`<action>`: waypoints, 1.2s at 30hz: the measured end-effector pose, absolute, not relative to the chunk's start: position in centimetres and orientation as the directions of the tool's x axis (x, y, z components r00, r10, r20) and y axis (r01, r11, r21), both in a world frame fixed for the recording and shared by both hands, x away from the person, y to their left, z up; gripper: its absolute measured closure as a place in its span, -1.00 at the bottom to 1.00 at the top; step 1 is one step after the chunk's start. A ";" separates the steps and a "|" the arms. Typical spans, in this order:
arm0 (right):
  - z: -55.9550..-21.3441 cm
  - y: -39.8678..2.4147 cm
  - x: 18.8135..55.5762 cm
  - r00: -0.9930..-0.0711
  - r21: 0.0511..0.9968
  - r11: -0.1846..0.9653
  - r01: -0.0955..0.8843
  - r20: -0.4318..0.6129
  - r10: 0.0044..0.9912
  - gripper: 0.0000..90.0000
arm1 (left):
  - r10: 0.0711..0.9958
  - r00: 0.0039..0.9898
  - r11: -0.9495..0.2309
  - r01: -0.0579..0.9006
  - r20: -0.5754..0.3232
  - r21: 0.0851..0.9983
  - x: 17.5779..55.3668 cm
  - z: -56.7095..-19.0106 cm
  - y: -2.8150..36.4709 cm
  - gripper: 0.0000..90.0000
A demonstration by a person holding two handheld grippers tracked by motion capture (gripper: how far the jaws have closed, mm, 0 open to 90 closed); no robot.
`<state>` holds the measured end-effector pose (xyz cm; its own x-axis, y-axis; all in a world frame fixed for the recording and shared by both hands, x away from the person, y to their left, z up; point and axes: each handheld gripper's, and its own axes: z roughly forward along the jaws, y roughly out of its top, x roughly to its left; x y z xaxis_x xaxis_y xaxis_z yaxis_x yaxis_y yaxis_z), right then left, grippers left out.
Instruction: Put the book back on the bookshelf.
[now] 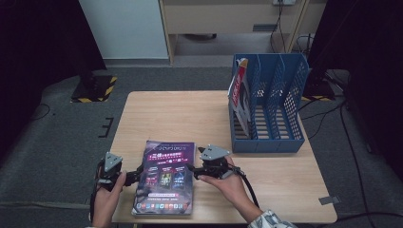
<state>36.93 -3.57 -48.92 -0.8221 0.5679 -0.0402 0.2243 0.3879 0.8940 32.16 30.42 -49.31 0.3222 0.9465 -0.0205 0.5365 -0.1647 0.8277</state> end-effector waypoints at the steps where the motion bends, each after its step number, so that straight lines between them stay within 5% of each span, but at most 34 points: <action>1: -49.2 -3.9 36.9 -0.829 0.895 0.370 0.249 -0.001 0.559 -0.32 | 0.943 0.331 -0.174 0.534 -0.016 0.827 32.1 -49.3 30.3 -0.89; 8: -50.3 -4.9 37.3 -0.810 0.874 0.380 0.301 0.025 0.586 -0.25 | 0.923 0.383 -0.191 0.535 -0.035 0.823 32.2 -49.5 29.2 -0.88; 24: -50.8 -4.7 36.9 -0.822 0.847 0.408 0.341 0.058 0.567 -0.66 | 0.903 0.427 -0.218 0.556 -0.050 0.802 32.9 -50.2 28.2 -0.42; 36: -51.1 -4.6 36.8 -0.826 0.841 0.419 0.342 0.057 0.561 -0.64 | 0.894 0.441 -0.226 0.592 -0.076 0.774 33.3 -51.0 27.9 -0.28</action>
<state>36.83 -4.64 -51.11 -0.8261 0.5607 0.0572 0.3423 0.4186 0.8412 33.26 27.89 -50.98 0.4410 0.8942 -0.0763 0.5919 -0.2259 0.7737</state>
